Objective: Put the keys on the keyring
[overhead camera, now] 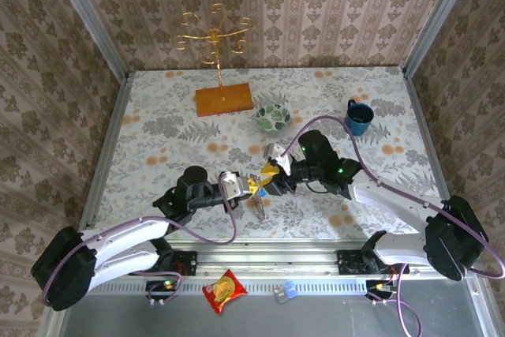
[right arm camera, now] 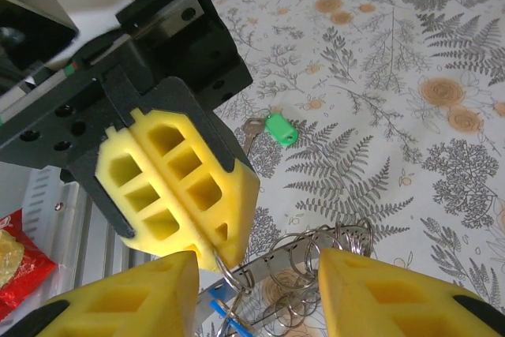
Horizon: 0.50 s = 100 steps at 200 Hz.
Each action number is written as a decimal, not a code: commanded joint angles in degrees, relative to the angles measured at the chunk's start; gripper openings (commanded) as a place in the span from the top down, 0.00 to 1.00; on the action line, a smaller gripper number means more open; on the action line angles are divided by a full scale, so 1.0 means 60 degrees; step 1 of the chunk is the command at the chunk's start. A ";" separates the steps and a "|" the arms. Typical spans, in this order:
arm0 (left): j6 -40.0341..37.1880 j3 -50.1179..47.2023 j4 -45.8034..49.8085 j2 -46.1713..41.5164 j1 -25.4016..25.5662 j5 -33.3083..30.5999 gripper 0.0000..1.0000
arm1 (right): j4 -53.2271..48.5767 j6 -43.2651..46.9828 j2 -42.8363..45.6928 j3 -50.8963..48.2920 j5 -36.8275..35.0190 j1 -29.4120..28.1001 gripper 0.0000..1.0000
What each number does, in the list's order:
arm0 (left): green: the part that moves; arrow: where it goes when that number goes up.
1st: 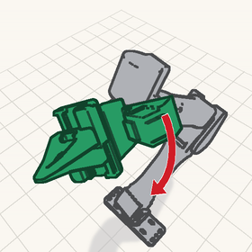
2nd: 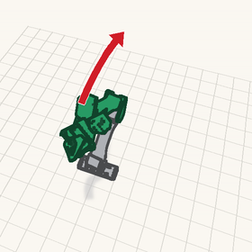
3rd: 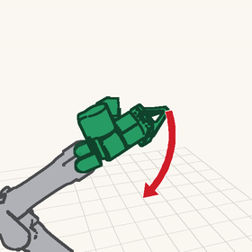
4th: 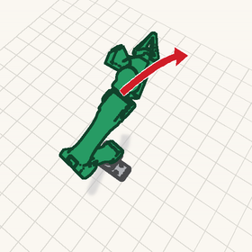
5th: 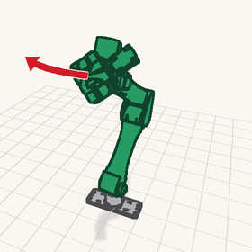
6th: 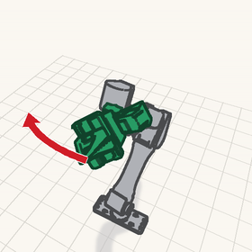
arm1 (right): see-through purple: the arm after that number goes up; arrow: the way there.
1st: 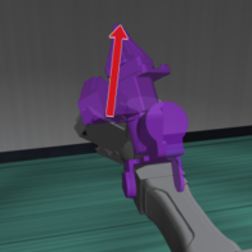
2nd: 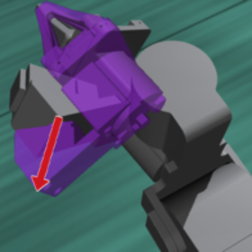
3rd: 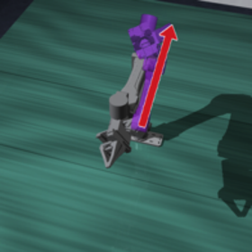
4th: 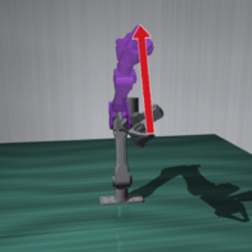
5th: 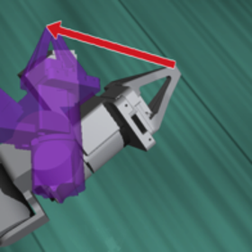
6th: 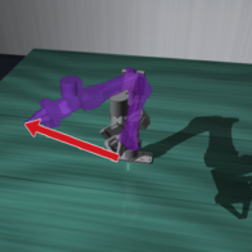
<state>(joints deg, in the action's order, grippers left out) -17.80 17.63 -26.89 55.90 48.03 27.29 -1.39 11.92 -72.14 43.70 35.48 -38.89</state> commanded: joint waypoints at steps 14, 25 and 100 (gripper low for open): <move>0.0082 -0.0052 -0.0498 -0.0080 0.0077 0.0051 1.00 | 0.0205 -0.0011 -0.0134 -0.0028 0.0228 -0.0028 0.55; 0.0089 -0.0080 -0.0573 -0.0080 0.0077 0.0052 1.00 | 0.0262 0.0060 0.0077 -0.0161 0.0180 -0.0009 0.55; 0.0199 -0.0081 -0.0568 -0.0146 0.0091 0.0107 1.00 | 0.0229 0.0445 0.0468 -0.0283 0.0270 0.0041 0.53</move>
<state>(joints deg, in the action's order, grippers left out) -17.63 17.61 -27.49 55.88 48.03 27.16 -1.37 14.00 -68.97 41.93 35.20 -38.85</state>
